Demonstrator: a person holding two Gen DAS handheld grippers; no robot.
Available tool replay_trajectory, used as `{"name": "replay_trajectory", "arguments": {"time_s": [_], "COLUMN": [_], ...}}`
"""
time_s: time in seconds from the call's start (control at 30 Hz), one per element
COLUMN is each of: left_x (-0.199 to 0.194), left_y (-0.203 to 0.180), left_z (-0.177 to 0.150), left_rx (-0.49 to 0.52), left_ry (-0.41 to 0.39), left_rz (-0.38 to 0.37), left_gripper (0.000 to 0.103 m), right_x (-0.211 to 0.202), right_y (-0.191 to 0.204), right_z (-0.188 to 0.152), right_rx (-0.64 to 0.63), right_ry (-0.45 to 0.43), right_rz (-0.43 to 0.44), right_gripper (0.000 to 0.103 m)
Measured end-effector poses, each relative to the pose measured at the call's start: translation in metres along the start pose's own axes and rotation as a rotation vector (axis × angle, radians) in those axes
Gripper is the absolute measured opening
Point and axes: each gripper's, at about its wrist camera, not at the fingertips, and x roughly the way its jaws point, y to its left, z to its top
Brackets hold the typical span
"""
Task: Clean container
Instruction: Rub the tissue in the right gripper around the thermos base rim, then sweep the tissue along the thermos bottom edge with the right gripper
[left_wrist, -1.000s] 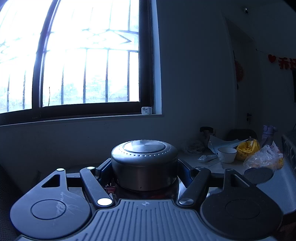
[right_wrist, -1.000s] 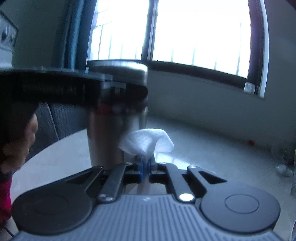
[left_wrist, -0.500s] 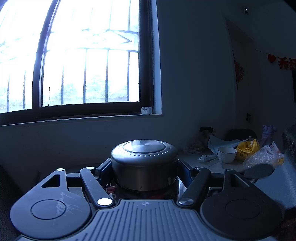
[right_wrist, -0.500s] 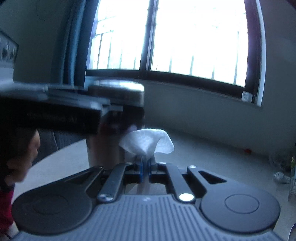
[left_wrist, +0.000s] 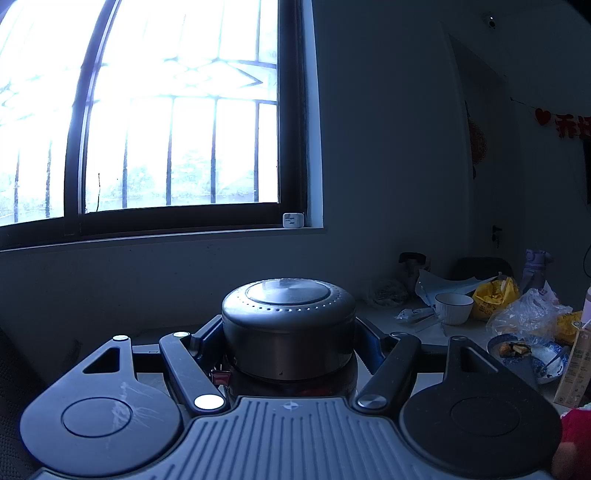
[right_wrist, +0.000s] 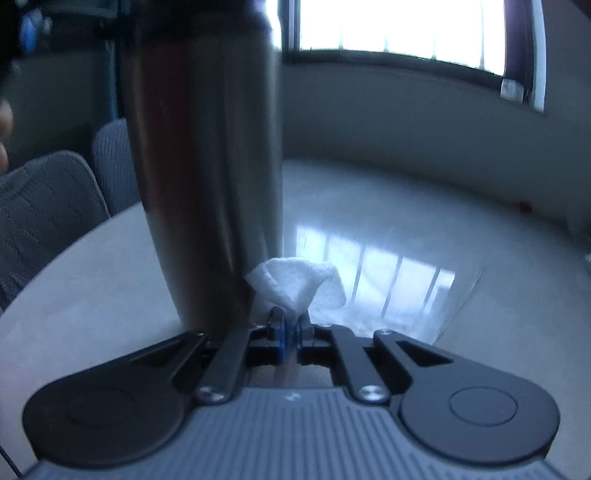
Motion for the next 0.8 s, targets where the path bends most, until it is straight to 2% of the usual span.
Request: {"name": "replay_trajectory", "arguments": {"time_s": [0.13, 0.33, 0.47, 0.8], "left_x": [-0.001, -0.001, -0.001, 0.002], "left_y": [0.000, -0.001, 0.000, 0.001], "left_z": [-0.001, 0.000, -0.001, 0.000], "left_rx": [0.001, 0.000, 0.000, -0.002], "left_ry": [-0.001, 0.000, 0.000, 0.000], "left_rz": [-0.001, 0.000, -0.001, -0.001], "left_gripper": [0.073, 0.073, 0.073, 0.073], "right_x": [0.009, 0.006, -0.011, -0.070], "right_y": [0.001, -0.001, -0.004, 0.003], "right_z": [-0.010, -0.007, 0.001, 0.037], "right_rx": [0.003, 0.003, 0.006, -0.049], "right_ry": [0.043, 0.031, -0.026, -0.231], "right_rz": [0.008, 0.004, 0.002, -0.007], "right_gripper": [0.005, 0.005, 0.005, 0.005]}}
